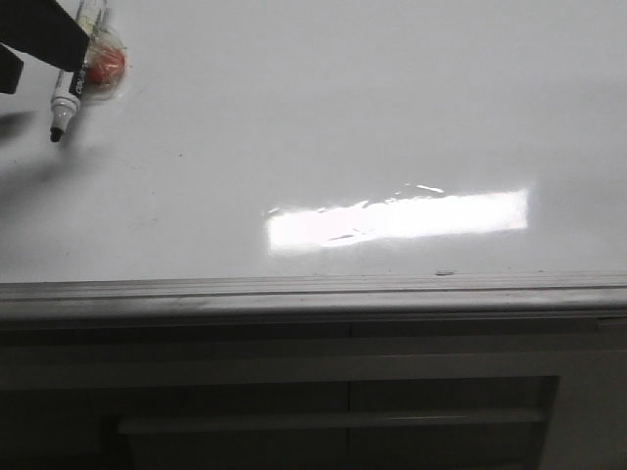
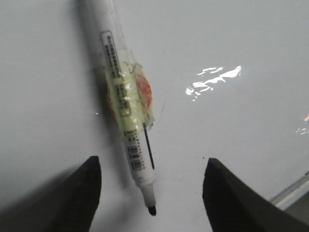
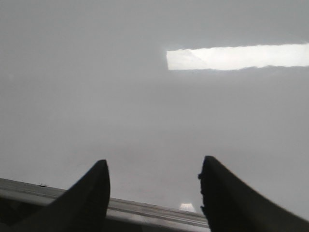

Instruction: Write number 0 on whiteboard

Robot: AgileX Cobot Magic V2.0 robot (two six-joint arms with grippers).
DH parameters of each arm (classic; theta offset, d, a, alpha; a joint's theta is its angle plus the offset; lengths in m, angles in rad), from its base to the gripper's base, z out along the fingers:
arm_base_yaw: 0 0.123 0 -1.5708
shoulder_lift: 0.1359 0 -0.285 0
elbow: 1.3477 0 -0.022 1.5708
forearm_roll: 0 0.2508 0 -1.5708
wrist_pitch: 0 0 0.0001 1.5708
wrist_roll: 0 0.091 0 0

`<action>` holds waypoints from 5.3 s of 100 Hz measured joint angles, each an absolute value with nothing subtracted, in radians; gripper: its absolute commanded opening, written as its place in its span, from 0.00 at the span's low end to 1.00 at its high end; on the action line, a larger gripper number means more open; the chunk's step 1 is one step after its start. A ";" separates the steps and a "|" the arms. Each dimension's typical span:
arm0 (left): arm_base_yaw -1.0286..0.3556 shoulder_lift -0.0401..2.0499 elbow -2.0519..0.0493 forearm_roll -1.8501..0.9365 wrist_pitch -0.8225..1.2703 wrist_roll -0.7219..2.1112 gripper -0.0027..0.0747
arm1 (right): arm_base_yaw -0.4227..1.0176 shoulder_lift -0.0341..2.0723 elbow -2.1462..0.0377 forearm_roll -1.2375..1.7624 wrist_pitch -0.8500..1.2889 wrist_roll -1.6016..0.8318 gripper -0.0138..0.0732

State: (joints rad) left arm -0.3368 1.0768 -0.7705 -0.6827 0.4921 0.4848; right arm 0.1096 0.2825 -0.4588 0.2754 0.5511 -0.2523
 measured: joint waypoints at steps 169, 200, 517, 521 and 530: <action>-0.738 0.933 -0.807 -0.606 0.815 1.174 0.01 | 0.667 0.863 -0.827 0.864 0.709 -1.192 0.61; -0.738 0.933 -0.807 -0.600 0.838 1.174 0.01 | 0.821 1.033 -0.858 0.862 0.578 -1.197 0.61; -0.696 0.279 -0.313 -0.803 0.087 0.617 0.01 | 0.661 1.211 -0.743 0.939 0.058 -1.117 0.10; -0.696 0.279 -0.313 -0.803 0.087 0.617 0.01 | 0.661 1.213 -0.743 0.939 0.079 -1.117 0.10; -0.696 0.279 -0.313 -0.803 0.087 0.617 0.01 | 0.661 1.213 -0.743 0.939 0.127 -1.115 0.10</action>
